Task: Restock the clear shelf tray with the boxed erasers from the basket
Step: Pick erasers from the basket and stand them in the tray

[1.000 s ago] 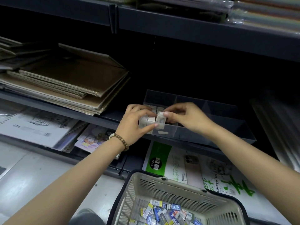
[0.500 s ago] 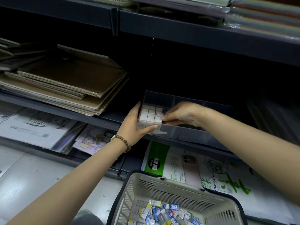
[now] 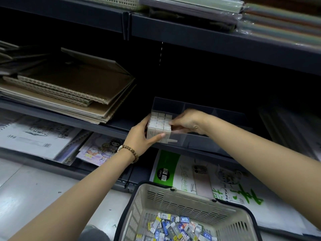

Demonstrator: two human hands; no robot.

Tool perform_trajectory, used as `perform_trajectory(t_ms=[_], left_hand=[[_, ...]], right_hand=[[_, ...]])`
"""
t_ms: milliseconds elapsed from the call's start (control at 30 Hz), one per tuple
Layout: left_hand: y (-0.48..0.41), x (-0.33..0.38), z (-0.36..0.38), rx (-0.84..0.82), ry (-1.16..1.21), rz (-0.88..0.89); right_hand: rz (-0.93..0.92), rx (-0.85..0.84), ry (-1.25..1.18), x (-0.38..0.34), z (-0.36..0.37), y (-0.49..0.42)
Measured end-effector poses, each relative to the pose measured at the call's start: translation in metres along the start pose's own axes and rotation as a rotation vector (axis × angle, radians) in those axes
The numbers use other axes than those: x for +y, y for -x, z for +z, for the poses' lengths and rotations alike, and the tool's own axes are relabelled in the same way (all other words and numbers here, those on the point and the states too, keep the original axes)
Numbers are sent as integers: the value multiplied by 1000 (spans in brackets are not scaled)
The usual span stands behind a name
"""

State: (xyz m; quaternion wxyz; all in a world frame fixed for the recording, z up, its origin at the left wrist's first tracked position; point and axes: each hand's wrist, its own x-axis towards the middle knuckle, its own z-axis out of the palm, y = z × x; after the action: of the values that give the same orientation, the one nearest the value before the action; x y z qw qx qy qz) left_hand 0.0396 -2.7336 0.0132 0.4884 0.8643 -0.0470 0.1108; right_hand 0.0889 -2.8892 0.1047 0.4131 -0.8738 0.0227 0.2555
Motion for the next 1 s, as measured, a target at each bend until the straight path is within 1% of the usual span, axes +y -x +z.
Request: perform_trajectory(t_ms=[167,300,433,533,633,767,1000], left_hand=[[-1,-2,-1,-26,67,-25],[-5,-5,-4,-52,100,-40],[-6,-7,-4,-53,128,-56],[-5,-10,-5,-64,158,-70],[-5,-11,-4,-67,169,-76],[-6,-12,-4,-73,157,-68],[-2,-13,-10,-101,114,-27]], right_hand=[[52,74,24,-6,11,-12],[31,86,102,-4,12,-15],[41,6,-18,-4,4,-12],[22,34,-80,-6,1,-16],[13,80,-35,-2,4,-20],[6,59,-44,8,2,-23],[-27,97,82,11,6,-21]])
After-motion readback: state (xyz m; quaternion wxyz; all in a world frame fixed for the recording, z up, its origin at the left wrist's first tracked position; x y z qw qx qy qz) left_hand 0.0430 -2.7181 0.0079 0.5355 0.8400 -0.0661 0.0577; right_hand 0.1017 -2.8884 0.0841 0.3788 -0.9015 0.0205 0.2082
